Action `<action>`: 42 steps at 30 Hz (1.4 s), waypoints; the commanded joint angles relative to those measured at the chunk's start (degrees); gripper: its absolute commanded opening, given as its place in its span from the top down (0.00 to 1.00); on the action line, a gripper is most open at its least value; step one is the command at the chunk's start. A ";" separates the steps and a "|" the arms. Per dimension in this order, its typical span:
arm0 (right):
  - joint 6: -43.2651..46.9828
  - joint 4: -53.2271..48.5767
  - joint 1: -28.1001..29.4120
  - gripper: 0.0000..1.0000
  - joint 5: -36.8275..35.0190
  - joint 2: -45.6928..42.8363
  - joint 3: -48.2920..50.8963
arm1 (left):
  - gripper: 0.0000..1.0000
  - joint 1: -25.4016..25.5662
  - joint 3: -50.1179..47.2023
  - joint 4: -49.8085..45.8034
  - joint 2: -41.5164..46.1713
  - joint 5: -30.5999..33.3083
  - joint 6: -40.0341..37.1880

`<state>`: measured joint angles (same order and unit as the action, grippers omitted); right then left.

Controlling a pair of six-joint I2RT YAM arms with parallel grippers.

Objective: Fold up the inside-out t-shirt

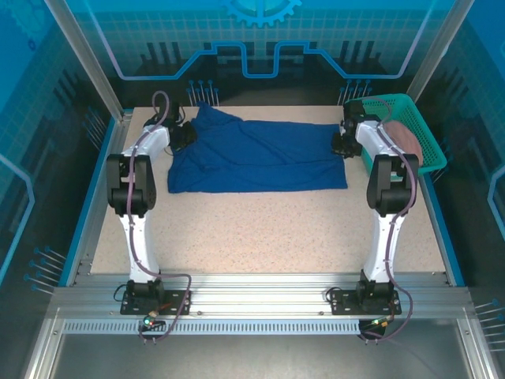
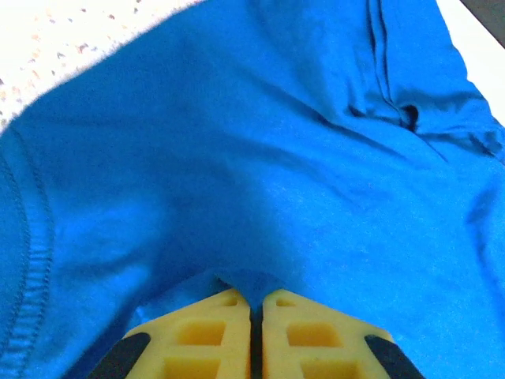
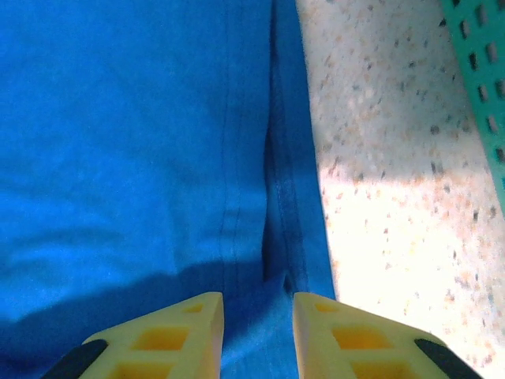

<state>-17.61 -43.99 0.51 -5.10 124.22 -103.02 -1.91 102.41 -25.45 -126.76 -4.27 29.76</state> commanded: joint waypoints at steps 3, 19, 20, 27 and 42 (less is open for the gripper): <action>0.39 5.34 4.38 0.66 6.00 -12.33 12.49 | 0.63 -3.04 4.12 -2.88 0.37 3.43 -2.53; -1.99 10.91 9.52 0.61 9.83 -20.42 25.16 | 0.37 4.10 -31.31 17.22 16.06 -7.84 4.26; -1.99 10.97 9.55 0.61 9.77 -20.50 25.49 | 0.37 4.28 -30.93 17.41 15.14 -8.02 4.35; -1.86 11.20 9.41 0.60 9.48 -20.15 25.80 | 0.59 5.77 -25.47 16.67 10.66 -9.49 3.99; -1.99 11.58 9.18 0.60 9.84 -19.32 26.24 | 0.99 8.76 -2.42 14.68 -2.06 -12.94 3.20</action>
<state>-19.07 -32.88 10.07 3.53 105.32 -77.56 5.63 94.37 -10.00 -125.75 -15.51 34.33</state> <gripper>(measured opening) 0.397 0.054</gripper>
